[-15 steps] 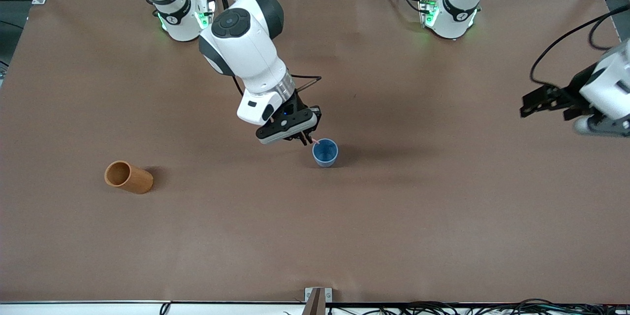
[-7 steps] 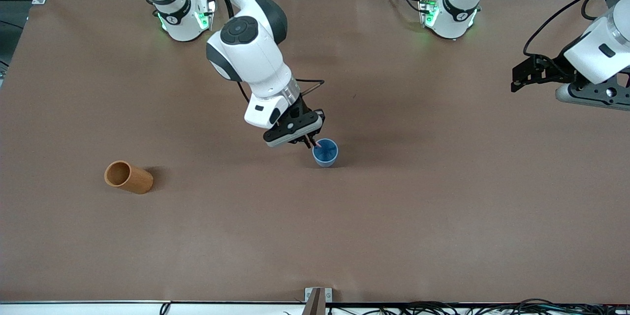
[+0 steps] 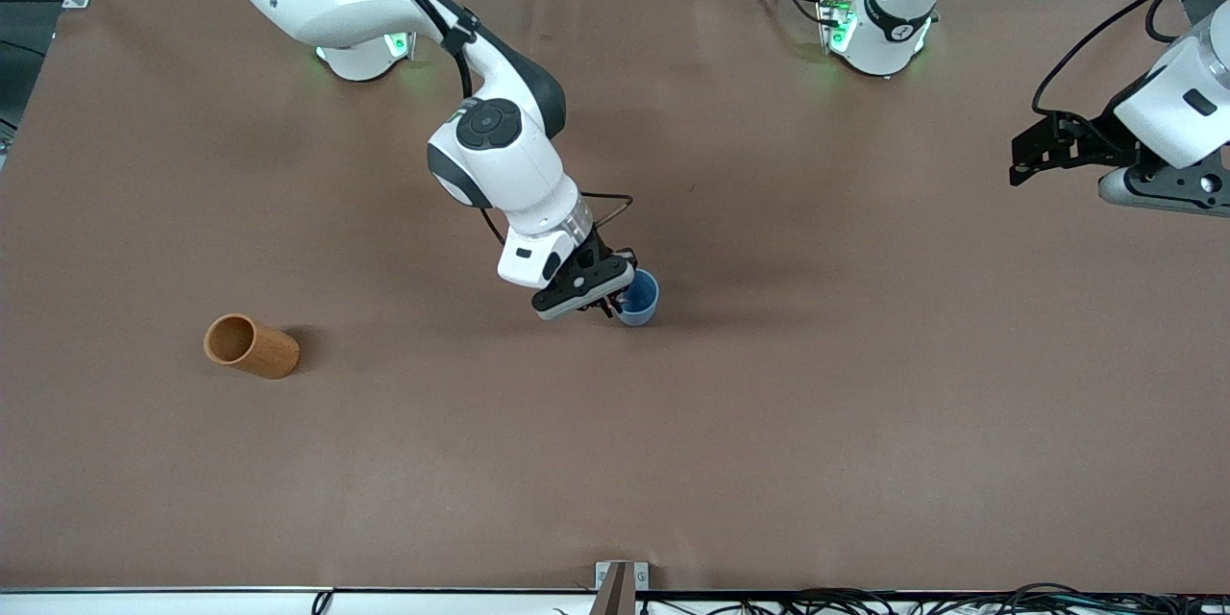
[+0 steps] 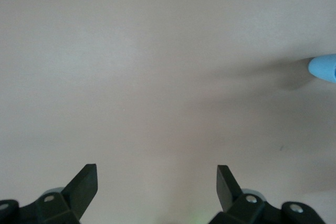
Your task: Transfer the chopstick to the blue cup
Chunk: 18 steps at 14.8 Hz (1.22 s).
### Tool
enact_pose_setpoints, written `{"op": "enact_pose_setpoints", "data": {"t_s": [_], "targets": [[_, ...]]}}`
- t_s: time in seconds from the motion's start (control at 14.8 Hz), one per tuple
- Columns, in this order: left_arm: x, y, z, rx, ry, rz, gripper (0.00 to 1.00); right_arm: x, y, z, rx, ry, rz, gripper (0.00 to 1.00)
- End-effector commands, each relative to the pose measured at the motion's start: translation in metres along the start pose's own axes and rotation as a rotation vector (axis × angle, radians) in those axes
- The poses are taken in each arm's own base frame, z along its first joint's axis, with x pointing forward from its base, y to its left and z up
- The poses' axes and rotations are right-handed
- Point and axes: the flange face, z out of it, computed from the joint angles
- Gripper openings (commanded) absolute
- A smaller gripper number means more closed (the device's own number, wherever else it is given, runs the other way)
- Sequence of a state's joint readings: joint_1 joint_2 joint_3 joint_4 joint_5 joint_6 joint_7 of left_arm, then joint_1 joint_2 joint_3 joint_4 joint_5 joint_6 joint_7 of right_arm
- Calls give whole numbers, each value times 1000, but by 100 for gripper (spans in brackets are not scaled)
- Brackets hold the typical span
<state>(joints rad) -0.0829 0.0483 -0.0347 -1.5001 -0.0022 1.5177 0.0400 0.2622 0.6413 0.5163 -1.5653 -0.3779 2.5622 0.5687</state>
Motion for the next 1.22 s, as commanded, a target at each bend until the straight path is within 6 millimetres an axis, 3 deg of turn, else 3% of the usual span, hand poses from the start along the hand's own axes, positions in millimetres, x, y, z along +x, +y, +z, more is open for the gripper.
{"op": "enact_pose_setpoints", "data": {"t_s": [0.0,0.07,0.14,0.34,0.47,0.81,1.08,1.15], "targets": [[5,1,-3,21,10,-2,100,-2,-11,-7,-16,12,51,73],[5,1,-3,19,10,-2,100,-1,-12,-9,-14,16,65,95],[6,1,-2,18,10,-2,100,2,-12,-15,-16,25,77,100],[9,0,-1,11,7,0,100,14,-10,-40,-20,61,89,100],[8,-2,-3,10,12,-5,100,28,0,-75,-64,73,105,100],[11,-1,-6,16,19,1,100,63,91,-194,-255,117,227,100],[11,-2,-6,13,19,-5,100,63,165,-263,-322,45,401,100],[11,-1,-5,10,18,-6,100,60,175,-284,-311,31,408,100]]}}
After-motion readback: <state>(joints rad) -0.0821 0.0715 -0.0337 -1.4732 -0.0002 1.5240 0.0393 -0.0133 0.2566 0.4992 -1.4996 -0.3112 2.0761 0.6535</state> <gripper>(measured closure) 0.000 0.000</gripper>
